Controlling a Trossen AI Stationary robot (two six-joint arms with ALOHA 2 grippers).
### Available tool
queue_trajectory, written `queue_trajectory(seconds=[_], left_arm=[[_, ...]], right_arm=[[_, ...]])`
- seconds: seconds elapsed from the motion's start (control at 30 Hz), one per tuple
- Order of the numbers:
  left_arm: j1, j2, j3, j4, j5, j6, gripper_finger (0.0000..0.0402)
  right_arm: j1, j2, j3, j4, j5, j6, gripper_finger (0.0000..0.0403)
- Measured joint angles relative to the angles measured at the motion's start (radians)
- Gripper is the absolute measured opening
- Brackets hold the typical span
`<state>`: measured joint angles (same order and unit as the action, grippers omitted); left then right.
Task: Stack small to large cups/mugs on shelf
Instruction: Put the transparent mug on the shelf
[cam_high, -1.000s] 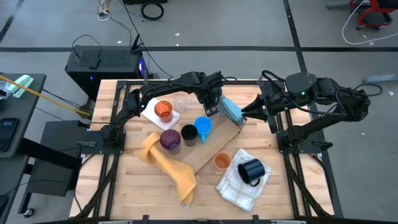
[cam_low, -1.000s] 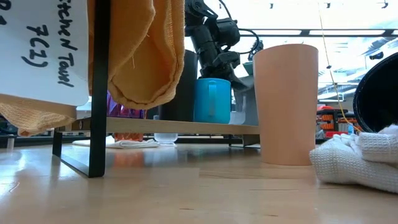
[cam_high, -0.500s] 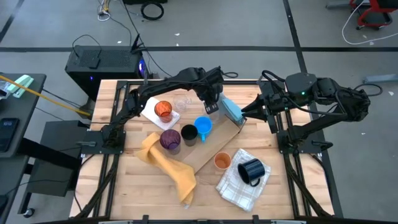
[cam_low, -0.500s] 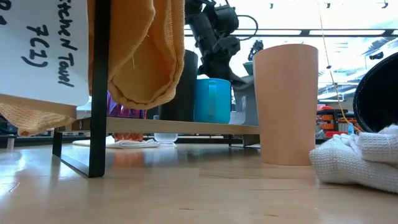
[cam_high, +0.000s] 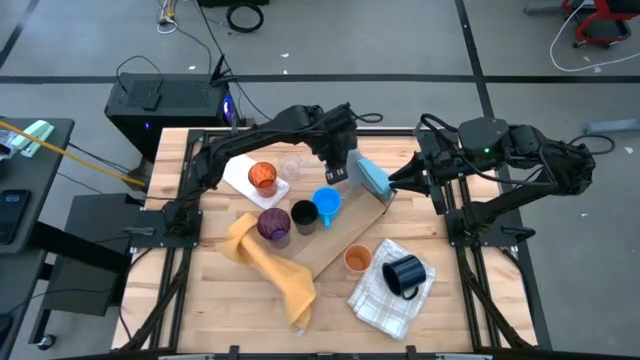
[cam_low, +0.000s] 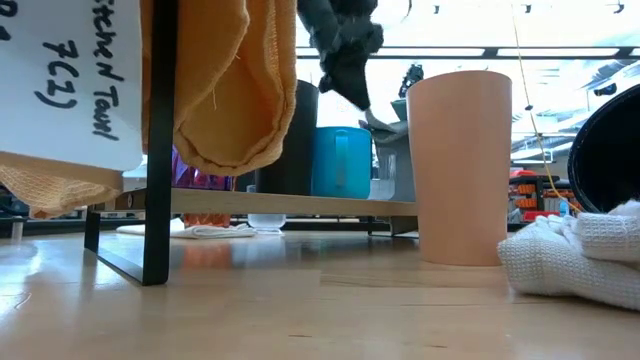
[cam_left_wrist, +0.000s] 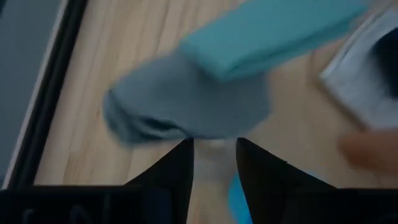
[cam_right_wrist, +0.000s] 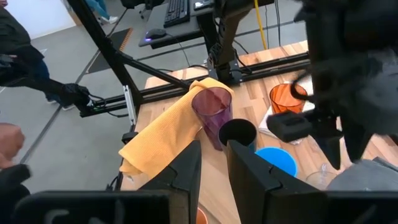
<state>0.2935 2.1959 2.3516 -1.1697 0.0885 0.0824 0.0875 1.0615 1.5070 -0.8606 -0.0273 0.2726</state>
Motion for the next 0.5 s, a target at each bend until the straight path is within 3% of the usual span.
queue_trajectory(seconds=[0.23,0.5], left_arm=[[-0.043,-0.048,0.0,0.115,0.013,-0.052,0.0131],[-0.079,-0.048,0.0,0.1,0.002,-0.067,0.013]], right_arm=[[0.0,0.0,0.0,-0.004,0.0,-0.003,0.0084],[0.0,0.0,0.0,-0.007,0.0,-0.013,0.0084]])
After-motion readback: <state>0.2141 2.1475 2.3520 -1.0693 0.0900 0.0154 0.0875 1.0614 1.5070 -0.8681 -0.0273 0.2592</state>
